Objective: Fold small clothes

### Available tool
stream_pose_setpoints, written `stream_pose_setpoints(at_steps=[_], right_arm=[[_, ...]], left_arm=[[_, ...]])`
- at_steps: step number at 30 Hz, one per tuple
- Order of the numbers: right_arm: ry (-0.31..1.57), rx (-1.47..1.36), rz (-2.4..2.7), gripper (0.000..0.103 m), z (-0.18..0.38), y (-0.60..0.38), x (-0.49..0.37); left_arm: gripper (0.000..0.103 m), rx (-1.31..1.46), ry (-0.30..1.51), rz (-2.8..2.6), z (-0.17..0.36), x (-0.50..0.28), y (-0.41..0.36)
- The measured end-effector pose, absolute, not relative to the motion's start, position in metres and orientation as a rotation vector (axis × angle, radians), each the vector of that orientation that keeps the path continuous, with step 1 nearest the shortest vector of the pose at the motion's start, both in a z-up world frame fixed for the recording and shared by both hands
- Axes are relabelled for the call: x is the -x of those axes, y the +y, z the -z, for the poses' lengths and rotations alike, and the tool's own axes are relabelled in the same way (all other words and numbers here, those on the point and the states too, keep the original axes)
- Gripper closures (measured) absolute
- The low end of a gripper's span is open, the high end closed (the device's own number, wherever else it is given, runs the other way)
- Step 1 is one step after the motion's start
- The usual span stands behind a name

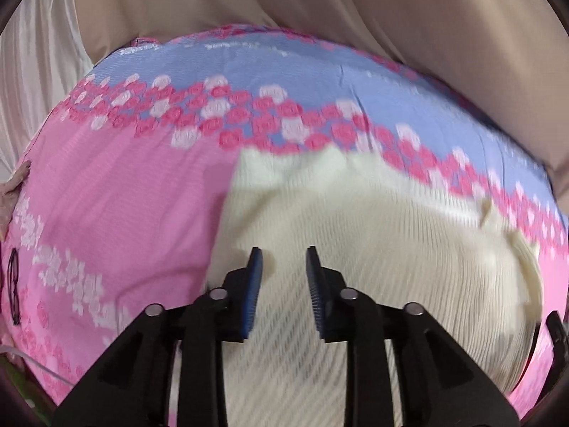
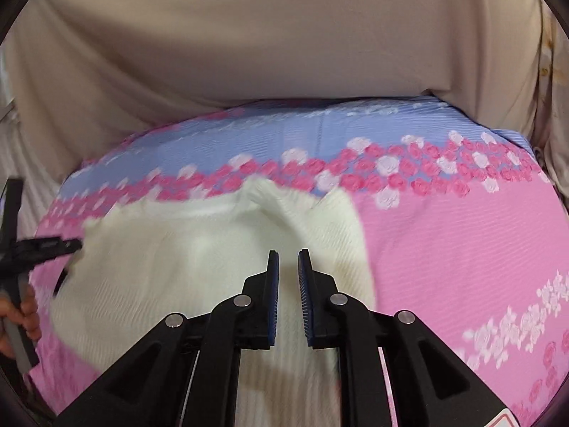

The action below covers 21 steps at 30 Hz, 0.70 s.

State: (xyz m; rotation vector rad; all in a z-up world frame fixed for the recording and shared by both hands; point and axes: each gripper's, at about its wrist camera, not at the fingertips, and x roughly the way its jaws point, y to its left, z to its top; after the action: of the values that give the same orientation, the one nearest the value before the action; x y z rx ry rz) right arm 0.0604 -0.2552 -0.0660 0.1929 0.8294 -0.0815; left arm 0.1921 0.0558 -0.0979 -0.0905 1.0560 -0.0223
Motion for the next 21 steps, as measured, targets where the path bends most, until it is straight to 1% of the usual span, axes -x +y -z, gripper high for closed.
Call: stream_pose_setpoints(at_steps=[2,4,5,6,7,11,15,17,18,21], right_arm=[[0.868,-0.145,0.075,0.089,0.079,-0.241,-0.045],[0.964,-0.116,0.073,0.089,0.107,-0.239,-0.041],[1.015,-0.117,0.085,0.090,0.122,-0.241,-0.041],[1.021,-0.147,0.078,0.093,0.128,-0.246,-0.040],[1.005,-0.171,0.085,0.095,0.122,-0.250,-0.038],[0.911,-0.181,0.108,0.095,0.092,-0.258,-0.033],[1.032,-0.148,0.132,0.094,0.125,-0.264,-0.040],[0.996,-0.169,0.130,0.094,0.112,-0.262,-0.032],[0.958,-0.181,0.123,0.094,0.100,-0.258,-0.028],[0.890,-0.170,0.087,0.094,0.075,-0.248,-0.031]], left_arm=[[0.076,0.073,1.090,0.024,0.107,-0.175,0.050],[0.076,0.082,1.124,0.030,0.115,-0.164,0.046],[0.076,0.083,1.135,0.030,0.119,-0.158,0.045],[0.076,0.072,1.137,0.029,0.120,-0.153,0.043],[0.076,0.060,1.129,0.028,0.120,-0.149,0.042],[0.074,0.022,1.116,0.032,0.118,-0.137,0.036],[0.073,0.045,1.132,0.032,0.117,-0.129,0.039],[0.068,0.066,1.135,0.027,0.116,-0.123,0.045],[0.062,0.067,1.137,0.019,0.117,-0.121,0.047],[0.053,0.111,1.148,-0.010,0.119,-0.112,0.064]])
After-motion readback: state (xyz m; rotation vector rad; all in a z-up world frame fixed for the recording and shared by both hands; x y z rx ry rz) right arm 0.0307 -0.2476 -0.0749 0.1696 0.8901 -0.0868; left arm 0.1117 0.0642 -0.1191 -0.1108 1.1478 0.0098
